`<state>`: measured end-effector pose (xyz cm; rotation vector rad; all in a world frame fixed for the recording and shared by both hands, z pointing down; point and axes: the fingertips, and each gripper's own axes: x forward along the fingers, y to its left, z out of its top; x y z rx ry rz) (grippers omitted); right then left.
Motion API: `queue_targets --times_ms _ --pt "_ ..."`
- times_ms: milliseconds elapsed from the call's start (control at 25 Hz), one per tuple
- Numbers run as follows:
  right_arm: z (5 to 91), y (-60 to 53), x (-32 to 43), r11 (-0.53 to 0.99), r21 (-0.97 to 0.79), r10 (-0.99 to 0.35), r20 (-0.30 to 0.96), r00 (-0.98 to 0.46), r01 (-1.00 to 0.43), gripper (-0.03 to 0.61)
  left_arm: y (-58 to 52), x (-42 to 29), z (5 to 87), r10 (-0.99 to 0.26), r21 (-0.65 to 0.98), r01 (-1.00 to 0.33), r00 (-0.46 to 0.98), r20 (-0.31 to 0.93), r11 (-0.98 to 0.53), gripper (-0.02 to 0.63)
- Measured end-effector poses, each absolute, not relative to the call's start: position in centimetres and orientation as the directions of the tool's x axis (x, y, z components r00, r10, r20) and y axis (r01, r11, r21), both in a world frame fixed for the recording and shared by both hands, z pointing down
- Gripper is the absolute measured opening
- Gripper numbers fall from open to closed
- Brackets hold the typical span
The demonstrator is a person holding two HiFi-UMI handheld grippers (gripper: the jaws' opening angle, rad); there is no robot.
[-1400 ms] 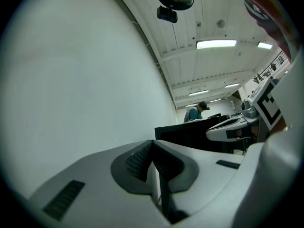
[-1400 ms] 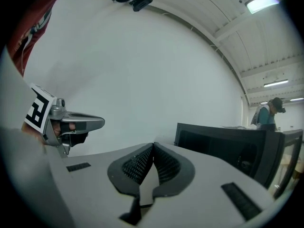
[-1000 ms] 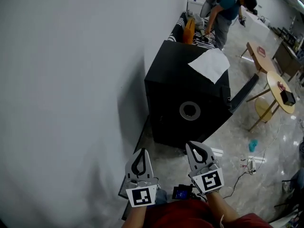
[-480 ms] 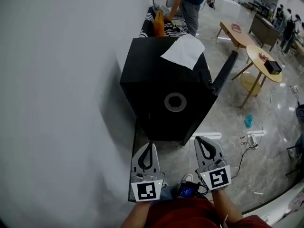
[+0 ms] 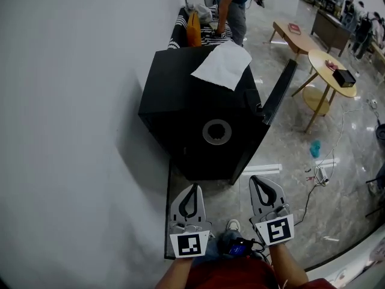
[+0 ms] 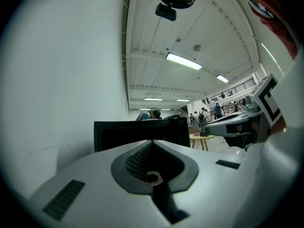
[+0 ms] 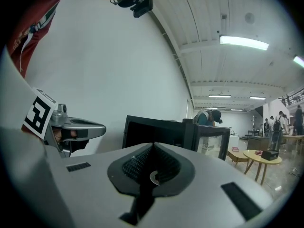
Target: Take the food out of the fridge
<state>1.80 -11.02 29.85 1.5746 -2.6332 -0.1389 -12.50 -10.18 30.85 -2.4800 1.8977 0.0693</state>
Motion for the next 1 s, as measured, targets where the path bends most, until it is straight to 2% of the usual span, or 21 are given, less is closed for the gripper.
queue_targets --times_ms 360,760,920,1000 --pt "34.0 -14.6 0.9 0.474 0.104 -0.880 0.010 -0.476 -0.874 0.023 -14.3 -11.6 35.1 -0.972 0.029 -0.972 0.234 -0.013 -0.234 0.014" --pt "42.8 -18.7 1.1 0.488 0.062 -0.871 0.096 -0.481 -0.871 0.023 -19.4 -12.0 43.8 -0.980 0.034 -0.982 0.187 0.062 -0.185 0.014" --pt "47.1 -20.4 1.2 0.486 0.080 -0.872 0.114 -0.477 -0.870 0.023 -21.5 -11.8 48.5 -0.971 -0.084 -0.970 0.218 0.101 -0.226 0.014" --pt "49.4 -21.3 1.1 0.483 0.089 -0.873 0.121 -0.472 -0.871 0.023 -22.4 -12.2 50.8 -0.980 -0.016 -0.983 0.179 0.089 -0.181 0.014"
